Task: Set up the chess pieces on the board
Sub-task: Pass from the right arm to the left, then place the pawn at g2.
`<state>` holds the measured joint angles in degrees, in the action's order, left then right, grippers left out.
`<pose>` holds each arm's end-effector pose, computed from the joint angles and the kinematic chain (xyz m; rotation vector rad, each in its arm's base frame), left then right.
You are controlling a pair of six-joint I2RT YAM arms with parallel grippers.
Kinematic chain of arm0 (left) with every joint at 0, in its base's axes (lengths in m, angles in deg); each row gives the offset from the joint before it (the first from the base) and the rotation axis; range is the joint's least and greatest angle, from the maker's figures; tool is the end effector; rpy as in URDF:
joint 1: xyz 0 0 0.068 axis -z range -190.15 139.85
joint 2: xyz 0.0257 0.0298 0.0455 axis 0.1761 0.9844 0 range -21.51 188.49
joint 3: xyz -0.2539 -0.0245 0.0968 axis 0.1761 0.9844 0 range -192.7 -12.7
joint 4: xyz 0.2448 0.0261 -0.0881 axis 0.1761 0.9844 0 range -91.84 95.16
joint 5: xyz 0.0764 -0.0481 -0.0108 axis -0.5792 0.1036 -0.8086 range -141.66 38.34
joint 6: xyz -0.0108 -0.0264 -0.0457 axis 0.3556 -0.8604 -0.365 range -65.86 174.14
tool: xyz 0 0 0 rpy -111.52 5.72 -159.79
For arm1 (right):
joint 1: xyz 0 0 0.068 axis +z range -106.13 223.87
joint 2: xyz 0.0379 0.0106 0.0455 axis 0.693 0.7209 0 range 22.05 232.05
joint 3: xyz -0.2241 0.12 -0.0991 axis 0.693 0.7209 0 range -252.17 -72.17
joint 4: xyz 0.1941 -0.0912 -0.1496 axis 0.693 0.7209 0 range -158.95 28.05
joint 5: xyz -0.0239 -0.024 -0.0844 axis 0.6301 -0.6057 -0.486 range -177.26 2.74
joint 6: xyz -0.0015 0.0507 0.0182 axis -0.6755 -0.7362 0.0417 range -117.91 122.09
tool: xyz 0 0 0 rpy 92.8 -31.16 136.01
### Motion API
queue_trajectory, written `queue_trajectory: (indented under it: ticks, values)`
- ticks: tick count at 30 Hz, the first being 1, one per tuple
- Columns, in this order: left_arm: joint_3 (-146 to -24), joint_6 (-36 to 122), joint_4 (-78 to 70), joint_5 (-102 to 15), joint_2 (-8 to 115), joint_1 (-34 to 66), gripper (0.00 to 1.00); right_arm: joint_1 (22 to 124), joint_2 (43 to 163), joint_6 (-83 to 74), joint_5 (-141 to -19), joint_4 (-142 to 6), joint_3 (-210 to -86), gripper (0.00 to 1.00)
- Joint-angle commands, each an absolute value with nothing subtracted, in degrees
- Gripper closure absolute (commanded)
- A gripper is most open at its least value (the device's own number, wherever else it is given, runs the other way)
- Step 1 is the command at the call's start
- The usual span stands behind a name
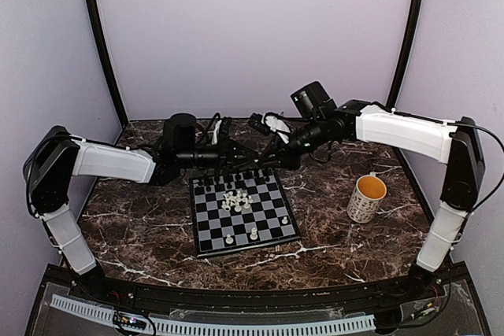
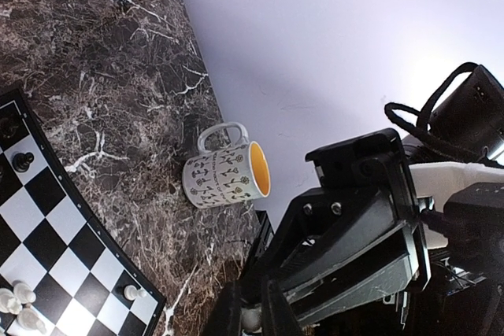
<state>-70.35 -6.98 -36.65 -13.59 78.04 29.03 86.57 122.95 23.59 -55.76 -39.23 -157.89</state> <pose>0.2866 -0.2618 0.2424 0.2140 2.0443 -1.7682 0.2784 0.2822 0.2928 -1.4757 1.8367 0.8275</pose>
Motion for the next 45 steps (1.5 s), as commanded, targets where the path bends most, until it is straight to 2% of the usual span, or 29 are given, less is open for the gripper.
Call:
queue_trajectory:
  ticks: [1, 3, 8, 12, 18, 25, 31, 45]
  values:
    - [-69.61, -7.79, -40.1, -11.64, 78.24, 28.8, 0.94, 86.32, 124.22, 22.36, -56.6, -41.13, -159.16, 0.93]
    - [-69.57, -8.0, -40.31, -11.53, 78.25, 28.79, 0.97, 86.31, 124.26, 22.23, -57.07, -41.11, -159.1, 0.87]
    - [-70.84, -2.28, -34.73, -14.21, 76.7, 28.73, 0.99, 85.58, 121.45, 25.49, -56.8, -36.81, -158.3, 0.65]
    - [-73.0, 11.02, -22.01, -21.26, 73.53, 29.06, 0.99, 80.53, 116.82, 27.22, -50.67, -32.69, -154.68, 0.57]
    - [-73.61, 32.06, -11.83, -31.17, 69.95, 32.41, 0.99, 70.66, 108.81, 26.38, -50.94, -35.89, -144.42, 0.55]
    - [-75.17, 48.71, -7.55, -43.77, 71.0, 42.01, 0.99, 60.12, 102.02, 23.95, -62.55, -48.75, -134.03, 0.55]
    - [-75.83, 52.35, -6.95, -47.03, 74.41, 46.06, 0.99, 52.38, 100.18, 22.63, -64.0, -55.77, -128.58, 0.55]
    - [-83.18, 54.54, -3.54, -51.91, 85.13, 50.7, 0.99, 51.16, 99.57, 24.17, -64.18, -57.09, -126.08, 0.54]
